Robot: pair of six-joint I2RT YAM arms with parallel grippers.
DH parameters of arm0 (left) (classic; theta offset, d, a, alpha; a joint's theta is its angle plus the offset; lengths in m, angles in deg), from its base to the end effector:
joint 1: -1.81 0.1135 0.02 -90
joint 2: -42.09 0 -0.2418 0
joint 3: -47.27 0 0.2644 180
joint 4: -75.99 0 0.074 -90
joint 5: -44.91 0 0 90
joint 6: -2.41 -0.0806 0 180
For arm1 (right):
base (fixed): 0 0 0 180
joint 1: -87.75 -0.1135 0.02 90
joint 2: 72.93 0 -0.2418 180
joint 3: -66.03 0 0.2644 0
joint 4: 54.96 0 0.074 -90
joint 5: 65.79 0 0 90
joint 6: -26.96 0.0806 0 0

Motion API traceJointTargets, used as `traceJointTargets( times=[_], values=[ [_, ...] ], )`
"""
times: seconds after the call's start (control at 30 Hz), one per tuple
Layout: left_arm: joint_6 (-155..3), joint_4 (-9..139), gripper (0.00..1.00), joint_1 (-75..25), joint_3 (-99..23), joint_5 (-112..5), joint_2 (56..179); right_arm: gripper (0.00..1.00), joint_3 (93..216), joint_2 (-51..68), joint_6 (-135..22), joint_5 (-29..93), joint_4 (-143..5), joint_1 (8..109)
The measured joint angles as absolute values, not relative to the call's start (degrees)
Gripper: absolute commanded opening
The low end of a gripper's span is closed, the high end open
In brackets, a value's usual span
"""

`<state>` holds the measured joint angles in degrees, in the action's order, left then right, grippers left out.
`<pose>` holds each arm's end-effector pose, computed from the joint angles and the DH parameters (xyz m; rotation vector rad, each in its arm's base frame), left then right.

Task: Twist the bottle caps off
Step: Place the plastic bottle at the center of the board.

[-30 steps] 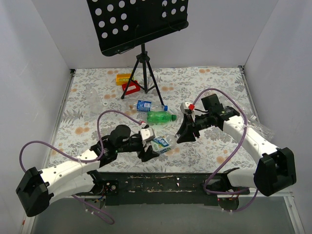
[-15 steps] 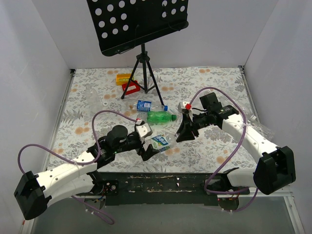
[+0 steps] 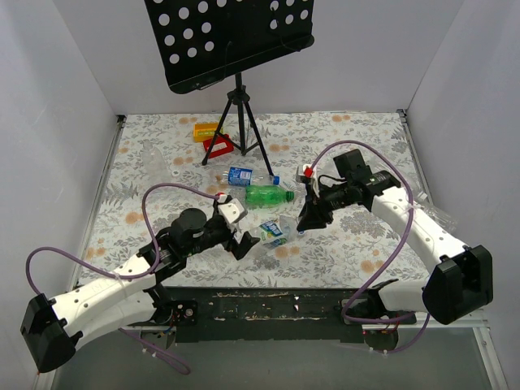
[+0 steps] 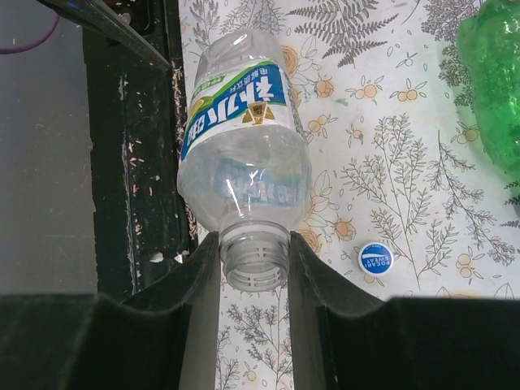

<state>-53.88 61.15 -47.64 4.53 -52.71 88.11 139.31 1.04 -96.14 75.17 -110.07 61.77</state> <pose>0.1624 -0.2063 0.2245 0.3771 2.0087 -1.0838 0.2312 0.1823 0.2395 -1.4281 1.8358 1.0506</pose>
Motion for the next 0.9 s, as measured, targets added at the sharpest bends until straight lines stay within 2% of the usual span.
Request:
traceJointTargets(
  times=[0.3, 0.6, 0.9],
  values=[
    [-59.17, 57.68, 0.98, -50.61, 2.85, -49.91, 88.02, 0.01, 140.47, 1.07, -93.80, 70.80, -112.08, 61.77],
    [-66.84, 59.75, 0.98, -65.87, -0.91, -34.43, 94.77, 0.01, 142.68, 2.22, -89.12, 65.62, -112.96, 61.75],
    [-70.49, 66.38, 0.98, -70.87, -0.91, -24.60, 102.07, 0.01, 142.72, 4.13, -82.28, 62.69, -112.06, 61.75]
  ],
)
